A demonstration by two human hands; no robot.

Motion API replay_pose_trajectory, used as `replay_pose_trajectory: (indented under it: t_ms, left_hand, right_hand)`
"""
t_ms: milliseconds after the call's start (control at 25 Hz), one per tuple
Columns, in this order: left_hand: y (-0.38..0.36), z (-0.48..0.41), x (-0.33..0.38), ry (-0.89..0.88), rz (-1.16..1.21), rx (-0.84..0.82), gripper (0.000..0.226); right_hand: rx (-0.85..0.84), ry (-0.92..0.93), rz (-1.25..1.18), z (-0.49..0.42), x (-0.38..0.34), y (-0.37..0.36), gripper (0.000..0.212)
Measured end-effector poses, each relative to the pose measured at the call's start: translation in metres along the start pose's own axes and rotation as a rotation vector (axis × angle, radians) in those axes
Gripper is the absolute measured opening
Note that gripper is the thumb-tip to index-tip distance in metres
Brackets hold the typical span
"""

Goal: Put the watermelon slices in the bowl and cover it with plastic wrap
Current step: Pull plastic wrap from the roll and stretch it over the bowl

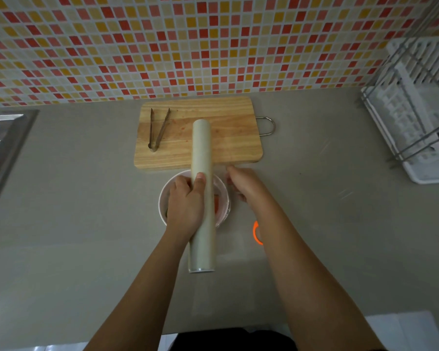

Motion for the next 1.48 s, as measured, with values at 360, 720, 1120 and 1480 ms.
replay_pose_trajectory:
  t_ms: [360, 720, 1120, 1480]
  left_hand:
    - [0.007, 0.008, 0.003, -0.052, 0.017, 0.006, 0.044]
    - [0.03, 0.017, -0.015, 0.166, 0.236, -0.136, 0.033]
    - [0.036, 0.015, -0.012, 0.127, 0.041, -0.079, 0.051]
    - [0.06, 0.01, -0.018, 0.323, 0.373, -0.147, 0.031]
  right_hand:
    - [0.369, 0.333, 0.016, 0.039, 0.0, 0.002, 0.033]
    - [0.278, 0.386, -0.038, 0.031, 0.021, 0.003, 0.023]
    - [0.263, 0.301, -0.13, 0.025, 0.03, -0.004, 0.023]
    - [0.309, 0.315, -0.077, 0.017, 0.035, 0.003, 0.023]
Point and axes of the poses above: each hand's wrist, its own z-axis away from the middle knuckle, its own y-axis out of the back of the hand, x = y × z, the point moved 4 cm from there along -z, towards the middle knuckle, and after that the axes turned 6 degrees about x, right-handed, at the moved point
